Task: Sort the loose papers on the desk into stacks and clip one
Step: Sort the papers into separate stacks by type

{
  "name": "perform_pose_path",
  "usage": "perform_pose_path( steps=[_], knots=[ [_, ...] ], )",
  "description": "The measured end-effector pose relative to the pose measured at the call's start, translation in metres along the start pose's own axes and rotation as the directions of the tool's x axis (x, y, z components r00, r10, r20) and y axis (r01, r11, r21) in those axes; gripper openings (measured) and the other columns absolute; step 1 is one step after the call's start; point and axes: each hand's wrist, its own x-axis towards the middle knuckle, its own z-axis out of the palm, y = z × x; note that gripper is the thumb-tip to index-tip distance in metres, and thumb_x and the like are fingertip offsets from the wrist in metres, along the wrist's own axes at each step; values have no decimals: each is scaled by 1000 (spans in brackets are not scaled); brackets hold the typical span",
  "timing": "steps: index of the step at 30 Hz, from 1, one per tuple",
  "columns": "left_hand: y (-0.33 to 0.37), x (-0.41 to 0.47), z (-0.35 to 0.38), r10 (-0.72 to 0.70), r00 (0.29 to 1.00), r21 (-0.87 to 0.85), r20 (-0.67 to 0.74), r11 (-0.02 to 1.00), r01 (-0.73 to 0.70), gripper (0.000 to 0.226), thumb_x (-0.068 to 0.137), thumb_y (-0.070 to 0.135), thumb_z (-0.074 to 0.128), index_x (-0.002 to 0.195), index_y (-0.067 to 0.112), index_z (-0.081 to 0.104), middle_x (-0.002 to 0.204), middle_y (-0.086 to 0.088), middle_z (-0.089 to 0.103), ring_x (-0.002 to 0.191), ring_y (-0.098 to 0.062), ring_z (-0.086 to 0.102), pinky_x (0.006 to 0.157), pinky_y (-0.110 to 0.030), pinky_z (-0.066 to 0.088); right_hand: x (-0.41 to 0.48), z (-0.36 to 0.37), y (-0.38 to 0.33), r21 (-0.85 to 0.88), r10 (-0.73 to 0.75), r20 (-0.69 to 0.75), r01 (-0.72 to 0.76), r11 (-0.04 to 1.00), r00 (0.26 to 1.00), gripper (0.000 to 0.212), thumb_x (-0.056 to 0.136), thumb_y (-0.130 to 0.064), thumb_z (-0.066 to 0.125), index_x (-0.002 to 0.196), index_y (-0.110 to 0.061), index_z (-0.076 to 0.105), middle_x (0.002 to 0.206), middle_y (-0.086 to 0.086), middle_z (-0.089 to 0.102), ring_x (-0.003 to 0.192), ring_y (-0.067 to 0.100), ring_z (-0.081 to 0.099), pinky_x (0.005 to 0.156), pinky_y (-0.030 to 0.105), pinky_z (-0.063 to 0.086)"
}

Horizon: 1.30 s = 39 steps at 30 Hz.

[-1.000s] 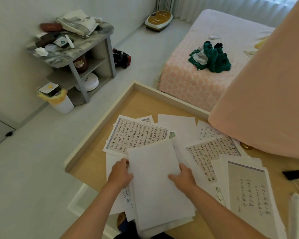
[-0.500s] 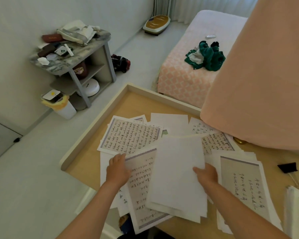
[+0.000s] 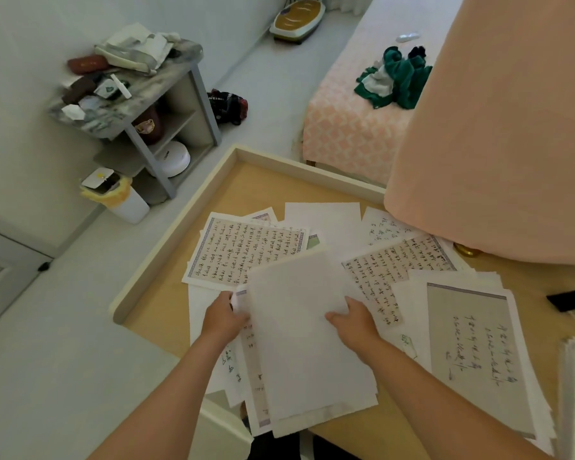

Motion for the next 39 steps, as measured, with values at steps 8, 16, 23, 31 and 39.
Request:
perform_pose_path(
  steps=[8, 16, 23, 31, 39],
  knots=[
    [-4, -27, -14, 9, 948, -627, 318, 752, 203, 31, 98, 11, 51, 125, 22, 60, 114, -4, 72, 107, -27, 67, 90, -43, 52, -1, 3, -9, 175, 0, 151, -27, 984, 988, 27, 88, -16, 69, 113, -24, 65, 106, -3, 73, 94, 16, 70, 89, 41, 57],
    [33, 6, -2, 123, 969, -358, 216, 933, -38, 34, 93, 5, 46, 122, 19, 58, 122, -1, 65, 115, -23, 59, 99, -41, 48, 1, -26, 14, 245, 135, 78, -150, 958, 988, 27, 86, -15, 74, 112, -14, 65, 106, 8, 72, 94, 29, 70, 82, 45, 58],
    [-5, 66, -15, 361, 908, 548, 212, 726, -416, 89, 84, 53, 63, 155, 35, 13, 165, -2, -4, 151, -31, -7, 120, -51, 6, 10, -47, 31, 385, 307, -219, -207, 899, 926, 33, 88, -17, 72, 117, -4, 63, 106, 14, 68, 95, 34, 67, 90, 51, 55],
    [-17, 80, -12, 519, 818, 764, 249, 414, -495, 66, 75, 22, 83, 131, 7, 52, 132, -23, 57, 104, -48, 62, 56, -47, 60, 0, -39, 36, 463, 420, -338, -239, 853, 842, 42, 82, -16, 79, 118, -2, 61, 108, 14, 66, 99, 35, 64, 92, 51, 53],
    [-15, 78, -28, 552, 775, 729, 308, 386, -565, 66, 77, 23, 71, 138, 19, 48, 150, -12, 43, 128, -38, 48, 106, -57, 39, -12, -27, 33, 517, 399, -264, -220, 827, 878, 39, 87, -18, 75, 121, -4, 62, 111, 14, 68, 98, 34, 66, 89, 51, 55]
  ],
)
